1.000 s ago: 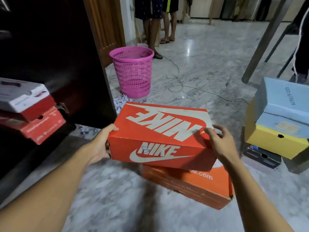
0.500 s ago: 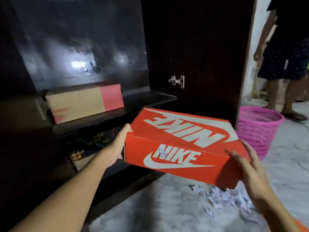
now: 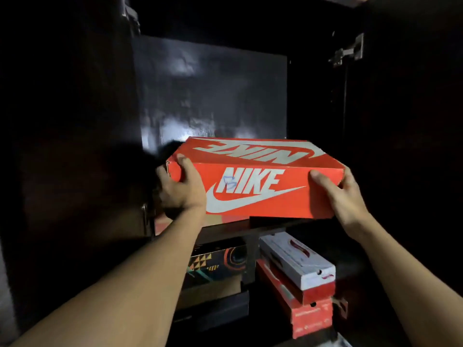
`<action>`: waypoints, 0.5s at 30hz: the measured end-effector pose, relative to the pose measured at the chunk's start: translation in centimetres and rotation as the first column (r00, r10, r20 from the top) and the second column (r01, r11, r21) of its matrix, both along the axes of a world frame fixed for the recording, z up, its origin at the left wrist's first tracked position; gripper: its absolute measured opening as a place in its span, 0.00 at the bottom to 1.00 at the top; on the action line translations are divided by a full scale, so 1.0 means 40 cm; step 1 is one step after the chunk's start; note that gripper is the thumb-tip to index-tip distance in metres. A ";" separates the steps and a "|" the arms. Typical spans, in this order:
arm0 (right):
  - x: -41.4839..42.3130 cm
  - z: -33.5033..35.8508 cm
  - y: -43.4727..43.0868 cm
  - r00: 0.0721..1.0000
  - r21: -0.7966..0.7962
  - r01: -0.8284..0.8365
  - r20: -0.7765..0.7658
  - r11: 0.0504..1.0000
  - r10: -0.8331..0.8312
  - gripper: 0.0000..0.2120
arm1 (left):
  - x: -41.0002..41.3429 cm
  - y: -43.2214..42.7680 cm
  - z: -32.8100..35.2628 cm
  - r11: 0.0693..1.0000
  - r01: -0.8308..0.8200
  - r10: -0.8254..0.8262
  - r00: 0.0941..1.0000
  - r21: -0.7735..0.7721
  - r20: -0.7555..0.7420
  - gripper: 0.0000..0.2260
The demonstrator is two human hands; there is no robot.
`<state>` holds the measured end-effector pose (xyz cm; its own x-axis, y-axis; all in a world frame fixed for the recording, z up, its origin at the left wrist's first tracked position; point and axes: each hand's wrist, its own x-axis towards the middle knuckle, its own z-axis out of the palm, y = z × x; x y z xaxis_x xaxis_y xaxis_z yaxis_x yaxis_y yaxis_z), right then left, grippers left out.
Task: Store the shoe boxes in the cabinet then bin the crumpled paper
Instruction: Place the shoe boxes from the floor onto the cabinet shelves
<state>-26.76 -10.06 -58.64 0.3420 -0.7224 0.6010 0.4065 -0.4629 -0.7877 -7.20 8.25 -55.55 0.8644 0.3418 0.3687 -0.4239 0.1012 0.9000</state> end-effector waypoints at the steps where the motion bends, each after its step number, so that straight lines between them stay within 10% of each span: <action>1: 0.036 0.014 -0.016 1.000 0.001 -0.024 -0.013 1.000 0.024 0.30 | 0.021 -0.006 0.004 0.998 -0.055 0.054 0.998 0.032 0.031 0.25; 9: 0.303 0.093 -0.118 0.991 -0.001 -0.067 -0.116 0.998 0.067 0.21 | 0.154 -0.054 -0.014 0.872 -0.252 0.188 0.964 0.419 0.189 0.47; 15: 0.471 0.081 -0.154 0.939 -0.016 -0.072 -0.338 0.997 0.062 0.26 | 0.239 -0.108 -0.054 0.629 -0.313 0.077 0.936 0.711 0.344 0.35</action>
